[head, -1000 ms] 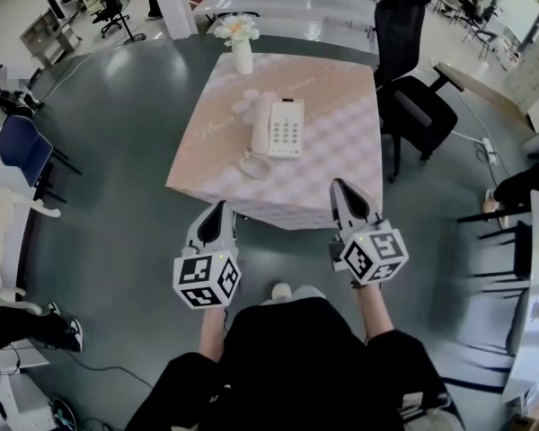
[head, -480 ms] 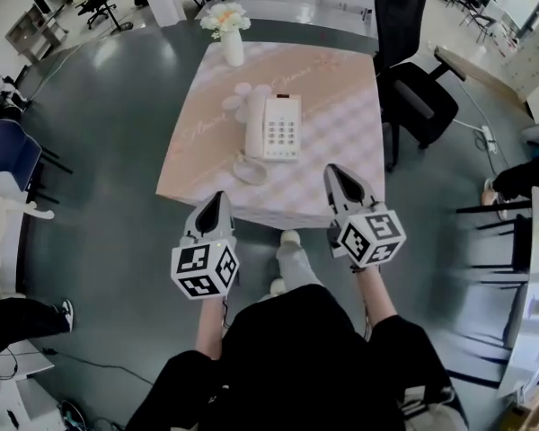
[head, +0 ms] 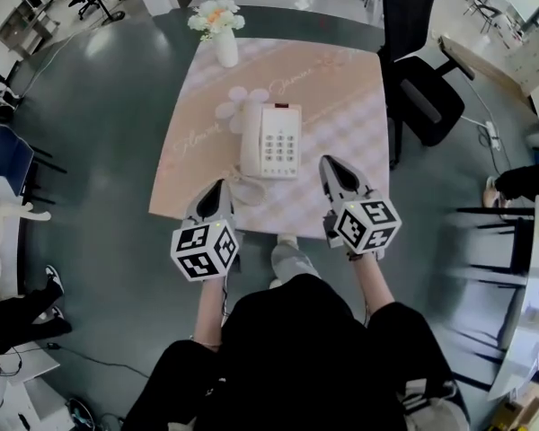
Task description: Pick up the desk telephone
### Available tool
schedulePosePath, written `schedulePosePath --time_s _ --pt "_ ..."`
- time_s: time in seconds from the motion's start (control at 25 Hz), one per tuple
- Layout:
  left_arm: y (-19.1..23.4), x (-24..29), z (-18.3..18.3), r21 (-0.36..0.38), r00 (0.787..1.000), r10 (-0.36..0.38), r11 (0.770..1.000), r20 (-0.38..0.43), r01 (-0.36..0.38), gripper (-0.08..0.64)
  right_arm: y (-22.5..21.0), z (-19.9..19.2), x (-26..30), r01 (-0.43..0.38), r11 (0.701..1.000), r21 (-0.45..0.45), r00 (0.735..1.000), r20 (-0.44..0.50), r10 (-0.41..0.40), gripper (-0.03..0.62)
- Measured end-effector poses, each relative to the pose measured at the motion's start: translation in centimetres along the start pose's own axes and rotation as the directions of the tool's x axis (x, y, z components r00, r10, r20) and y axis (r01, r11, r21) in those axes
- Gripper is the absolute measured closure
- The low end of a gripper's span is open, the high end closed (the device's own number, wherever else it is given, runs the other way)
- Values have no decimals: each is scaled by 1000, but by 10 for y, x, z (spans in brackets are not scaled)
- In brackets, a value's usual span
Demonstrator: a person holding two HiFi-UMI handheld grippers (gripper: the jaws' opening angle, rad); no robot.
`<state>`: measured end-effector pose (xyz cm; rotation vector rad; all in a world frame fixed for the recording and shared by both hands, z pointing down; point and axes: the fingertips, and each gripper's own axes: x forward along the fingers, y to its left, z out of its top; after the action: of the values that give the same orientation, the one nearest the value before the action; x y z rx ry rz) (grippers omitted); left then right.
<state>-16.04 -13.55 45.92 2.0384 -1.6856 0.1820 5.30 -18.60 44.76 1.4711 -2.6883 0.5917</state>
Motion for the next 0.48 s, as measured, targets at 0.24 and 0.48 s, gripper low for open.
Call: schedulePosePath --time_s 0.24,0.48 --pt "6 43 -2 -14 998 -6 1000 -67 5 561 -21 -6 39 -8 999 38 998 -59 10 600" --pt "14 77 -9 -33 988 -10 999 -151 5 561 -37 -17 73 -15 996 83 993 -111 25 598"
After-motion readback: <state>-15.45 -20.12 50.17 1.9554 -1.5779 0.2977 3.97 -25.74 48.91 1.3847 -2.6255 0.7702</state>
